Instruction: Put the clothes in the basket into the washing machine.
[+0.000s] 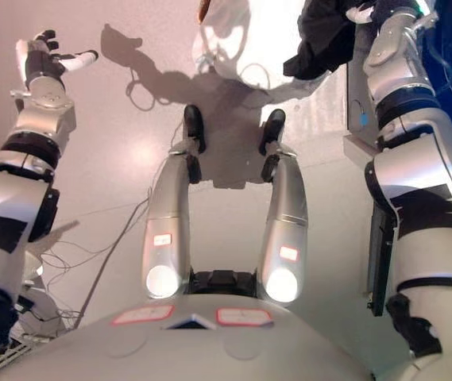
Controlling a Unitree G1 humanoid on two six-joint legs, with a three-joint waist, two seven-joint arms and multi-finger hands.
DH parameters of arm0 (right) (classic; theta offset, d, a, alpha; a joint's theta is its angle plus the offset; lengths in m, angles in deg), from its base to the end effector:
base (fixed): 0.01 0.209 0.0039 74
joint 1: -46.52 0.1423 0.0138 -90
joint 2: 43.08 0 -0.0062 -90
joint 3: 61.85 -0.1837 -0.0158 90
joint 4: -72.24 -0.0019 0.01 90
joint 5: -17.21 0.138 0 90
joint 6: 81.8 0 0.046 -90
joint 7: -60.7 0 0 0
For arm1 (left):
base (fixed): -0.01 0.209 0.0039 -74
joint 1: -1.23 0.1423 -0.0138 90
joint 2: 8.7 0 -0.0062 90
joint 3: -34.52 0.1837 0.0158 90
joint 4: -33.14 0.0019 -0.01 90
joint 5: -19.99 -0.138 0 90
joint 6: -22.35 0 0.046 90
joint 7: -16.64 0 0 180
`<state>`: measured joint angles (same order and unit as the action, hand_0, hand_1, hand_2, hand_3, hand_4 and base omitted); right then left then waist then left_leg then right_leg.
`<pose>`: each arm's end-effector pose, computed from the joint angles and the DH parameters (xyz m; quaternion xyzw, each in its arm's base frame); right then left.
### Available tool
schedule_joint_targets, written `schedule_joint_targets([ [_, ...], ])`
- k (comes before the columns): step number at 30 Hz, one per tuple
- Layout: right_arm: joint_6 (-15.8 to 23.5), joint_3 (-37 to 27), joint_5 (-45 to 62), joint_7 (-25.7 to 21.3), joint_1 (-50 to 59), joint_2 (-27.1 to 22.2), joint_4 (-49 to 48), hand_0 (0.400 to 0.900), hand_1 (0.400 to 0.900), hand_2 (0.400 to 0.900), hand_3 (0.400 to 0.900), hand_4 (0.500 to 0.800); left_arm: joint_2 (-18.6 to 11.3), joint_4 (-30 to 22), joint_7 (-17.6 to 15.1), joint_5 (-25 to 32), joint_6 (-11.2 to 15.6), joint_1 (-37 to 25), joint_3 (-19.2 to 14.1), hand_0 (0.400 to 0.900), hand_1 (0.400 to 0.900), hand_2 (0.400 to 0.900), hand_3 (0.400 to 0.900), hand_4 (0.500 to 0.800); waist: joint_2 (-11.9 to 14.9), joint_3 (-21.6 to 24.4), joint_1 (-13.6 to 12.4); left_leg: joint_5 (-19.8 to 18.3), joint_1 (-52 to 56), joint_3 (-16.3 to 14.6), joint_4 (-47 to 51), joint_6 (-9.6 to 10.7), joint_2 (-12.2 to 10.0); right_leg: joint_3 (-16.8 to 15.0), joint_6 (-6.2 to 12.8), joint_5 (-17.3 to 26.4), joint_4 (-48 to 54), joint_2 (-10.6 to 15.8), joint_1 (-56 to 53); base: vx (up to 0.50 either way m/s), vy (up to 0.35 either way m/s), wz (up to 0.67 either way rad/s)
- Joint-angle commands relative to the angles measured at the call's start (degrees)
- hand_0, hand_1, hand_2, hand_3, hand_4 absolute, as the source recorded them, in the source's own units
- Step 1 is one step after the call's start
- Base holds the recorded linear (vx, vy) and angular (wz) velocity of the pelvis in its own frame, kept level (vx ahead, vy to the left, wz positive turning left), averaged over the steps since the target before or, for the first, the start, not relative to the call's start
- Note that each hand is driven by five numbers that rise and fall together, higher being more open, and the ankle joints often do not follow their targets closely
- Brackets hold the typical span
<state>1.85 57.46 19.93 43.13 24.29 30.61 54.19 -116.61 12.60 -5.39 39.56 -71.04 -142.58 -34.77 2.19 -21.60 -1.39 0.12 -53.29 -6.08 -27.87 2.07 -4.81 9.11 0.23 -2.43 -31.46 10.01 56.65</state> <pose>0.3643 -0.2406 0.1829 -0.4002 0.0531 -0.2134 0.8896 0.3341 0.2721 0.1189 0.2241 0.1250 0.2844 0.9238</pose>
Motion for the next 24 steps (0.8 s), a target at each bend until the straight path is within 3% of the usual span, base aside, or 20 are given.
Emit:
schedule_joint_targets([
  [1,1.07,-3.78,10.02,-4.28,-5.08,-0.98,3.97,0.400,0.400,0.400,0.400,0.500,-0.56,5.94,-1.05,-2.14,2.30,5.70,-2.67,0.900,0.900,0.900,0.900,0.800,-4.78,8.53,1.76,6.63,6.53,1.91,12.82,5.24,-0.15,-1.47,6.46,5.18,11.30,-0.66,-8.21,0.09,0.094,-0.28],
  [9,6.18,-23.56,34.45,-6.61,-17.16,2.43,3.64,0.400,0.400,0.400,0.400,0.500,4.93,6.43,-1.08,-3.31,2.06,11.66,-4.71,0.900,0.900,0.900,0.900,0.800,-8.14,9.89,3.14,7.39,24.40,-2.02,23.09,5.84,2.10,-3.46,7.50,7.85,22.72,-0.67,-25.02,0.17,0.065,-0.24],
  [15,13.22,-31.15,49.90,-7.39,-19.70,4.82,-1.35,0.400,0.400,0.400,0.400,0.500,7.47,5.80,-1.92,-2.73,2.53,15.28,-5.73,0.900,0.900,0.900,0.900,0.800,-13.65,11.07,3.14,7.34,31.34,-4.50,26.24,5.67,3.38,-5.24,7.50,8.23,25.53,0.03,-30.16,0.09,0.086,-0.22],
  [21,16.57,-34.09,59.03,-5.56,-12.79,0.42,-0.81,0.400,0.400,0.400,0.400,0.500,5.79,4.90,0.04,-1.52,3.89,19.64,-6.36,0.900,0.900,0.900,0.900,0.800,-18.58,12.46,0.64,8.38,32.90,-5.23,28.80,5.74,4.06,-5.21,7.42,7.58,25.47,0.49,-30.05,0.02,0.019,0.01],
  [24,17.82,-34.58,61.15,-4.53,-7.72,-5.01,-0.52,0.400,0.400,0.400,0.400,0.500,5.58,2.21,2.09,-0.14,5.36,23.59,-6.50,0.900,0.900,0.900,0.900,0.800,-21.03,13.26,-1.67,9.86,32.86,-4.51,30.89,6.41,4.24,-4.56,7.65,6.37,24.49,0.86,-29.18,0.00,-0.038,0.21],
])
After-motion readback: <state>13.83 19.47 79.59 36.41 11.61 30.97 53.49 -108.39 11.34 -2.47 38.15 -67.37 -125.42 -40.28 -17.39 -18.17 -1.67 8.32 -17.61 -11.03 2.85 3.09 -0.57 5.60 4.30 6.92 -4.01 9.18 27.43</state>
